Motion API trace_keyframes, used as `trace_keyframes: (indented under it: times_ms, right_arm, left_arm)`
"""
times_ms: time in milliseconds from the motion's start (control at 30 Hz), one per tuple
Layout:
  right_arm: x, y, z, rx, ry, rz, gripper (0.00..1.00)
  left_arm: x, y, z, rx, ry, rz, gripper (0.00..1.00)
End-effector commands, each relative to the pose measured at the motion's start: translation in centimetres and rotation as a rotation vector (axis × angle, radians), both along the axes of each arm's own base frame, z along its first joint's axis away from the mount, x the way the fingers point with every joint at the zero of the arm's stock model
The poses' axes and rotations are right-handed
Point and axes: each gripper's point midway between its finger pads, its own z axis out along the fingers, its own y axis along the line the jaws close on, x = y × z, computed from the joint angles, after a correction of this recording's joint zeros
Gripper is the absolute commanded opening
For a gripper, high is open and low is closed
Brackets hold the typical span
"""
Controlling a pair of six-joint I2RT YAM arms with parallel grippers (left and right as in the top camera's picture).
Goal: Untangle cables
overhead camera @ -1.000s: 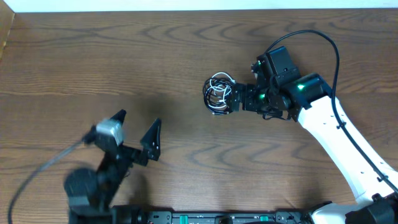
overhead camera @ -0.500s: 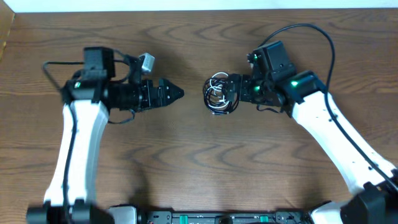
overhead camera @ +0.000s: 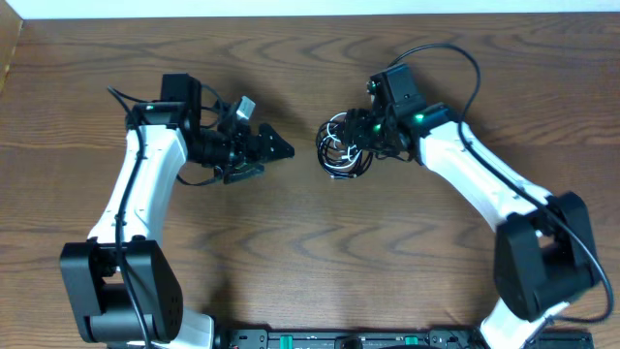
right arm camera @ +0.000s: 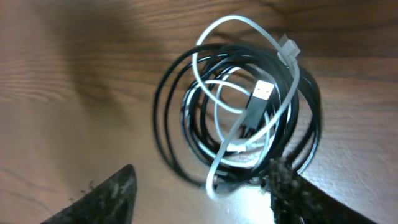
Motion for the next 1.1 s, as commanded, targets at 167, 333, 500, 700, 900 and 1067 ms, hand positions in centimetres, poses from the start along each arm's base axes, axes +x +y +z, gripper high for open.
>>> trace_keyframes:
  times_ms: [167,333,500,700,900,1067]
  right_arm:
    - [0.7,0.7,-2.4,0.007,0.022,0.004,0.47]
    - [0.6,0.7,-2.5,0.006,0.026,0.005,0.32]
    - [0.1,1.0,-2.4,0.021,0.037,0.034,0.11]
    - [-0.8,2.2,-1.4,0.080,0.034,0.127,0.01]
    - [-2.9,3.4,4.6,0.212,-0.048,0.296,0.01]
    - [-5.7,4.0,10.9,0.278,-0.164,0.389,0.01]
  left_arm:
    - [1.2,-1.3,-1.2,0.118,-0.098,-0.058,0.97]
    - [1.6,-2.3,-1.6,0.164,-0.148,-0.093,0.97]
    - [1.5,-3.2,-2.0,0.180,-0.166,-0.120,0.97]
    - [1.7,-2.4,-2.9,0.260,-0.119,-0.055,0.97]
    - [1.7,-2.4,-2.9,0.259,-0.111,-0.046,0.98]
    - [1.5,-2.5,-2.8,0.230,0.052,0.124,0.97]
